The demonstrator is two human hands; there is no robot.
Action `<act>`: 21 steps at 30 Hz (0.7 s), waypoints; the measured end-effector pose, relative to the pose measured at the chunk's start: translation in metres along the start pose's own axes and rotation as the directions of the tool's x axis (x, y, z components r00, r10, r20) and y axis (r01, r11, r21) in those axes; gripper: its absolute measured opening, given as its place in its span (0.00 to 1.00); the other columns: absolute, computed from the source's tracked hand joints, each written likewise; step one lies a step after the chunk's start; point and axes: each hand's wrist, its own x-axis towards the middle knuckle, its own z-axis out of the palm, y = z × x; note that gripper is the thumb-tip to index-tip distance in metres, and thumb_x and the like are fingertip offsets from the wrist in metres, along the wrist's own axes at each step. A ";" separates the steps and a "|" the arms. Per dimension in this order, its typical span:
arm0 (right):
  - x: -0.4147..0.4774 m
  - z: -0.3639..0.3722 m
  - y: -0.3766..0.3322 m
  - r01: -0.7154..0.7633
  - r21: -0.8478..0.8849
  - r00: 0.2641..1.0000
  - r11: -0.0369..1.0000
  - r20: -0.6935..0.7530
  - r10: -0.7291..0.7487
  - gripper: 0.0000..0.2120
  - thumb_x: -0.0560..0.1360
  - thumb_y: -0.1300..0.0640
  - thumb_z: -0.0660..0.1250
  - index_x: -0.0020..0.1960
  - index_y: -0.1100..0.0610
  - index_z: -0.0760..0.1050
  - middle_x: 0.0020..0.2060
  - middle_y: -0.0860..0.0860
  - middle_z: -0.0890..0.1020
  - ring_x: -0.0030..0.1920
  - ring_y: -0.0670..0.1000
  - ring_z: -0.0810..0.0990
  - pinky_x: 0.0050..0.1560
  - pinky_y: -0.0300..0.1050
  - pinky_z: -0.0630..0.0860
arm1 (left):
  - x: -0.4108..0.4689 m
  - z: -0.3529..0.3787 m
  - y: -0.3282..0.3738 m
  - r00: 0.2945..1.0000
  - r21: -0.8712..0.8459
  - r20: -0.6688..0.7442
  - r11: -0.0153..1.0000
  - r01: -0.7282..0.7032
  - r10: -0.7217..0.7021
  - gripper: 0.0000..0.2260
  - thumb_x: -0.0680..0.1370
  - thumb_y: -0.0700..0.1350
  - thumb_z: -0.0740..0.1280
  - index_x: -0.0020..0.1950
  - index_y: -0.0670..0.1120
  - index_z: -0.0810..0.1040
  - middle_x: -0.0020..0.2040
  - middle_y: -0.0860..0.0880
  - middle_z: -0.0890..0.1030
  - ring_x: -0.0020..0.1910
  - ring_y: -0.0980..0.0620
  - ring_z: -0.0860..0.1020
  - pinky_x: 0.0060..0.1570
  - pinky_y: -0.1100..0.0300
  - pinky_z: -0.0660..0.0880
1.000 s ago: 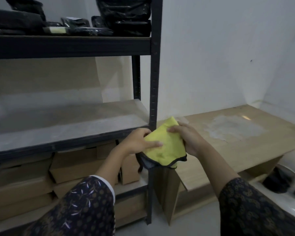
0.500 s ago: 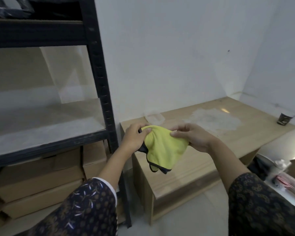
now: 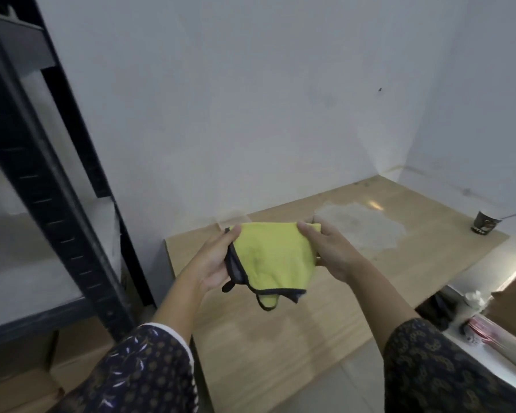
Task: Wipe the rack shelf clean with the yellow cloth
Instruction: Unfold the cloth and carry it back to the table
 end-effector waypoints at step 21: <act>0.210 0.026 0.030 0.086 -0.109 0.917 0.990 0.397 -0.036 0.32 0.75 0.54 0.70 0.71 0.38 0.59 0.53 0.48 0.78 0.40 0.48 0.80 0.32 0.45 0.76 | 0.209 0.009 0.005 0.904 -0.259 -0.427 0.958 -0.127 0.004 0.15 0.78 0.45 0.66 0.62 0.39 0.74 0.55 0.38 0.81 0.53 0.39 0.81 0.52 0.42 0.78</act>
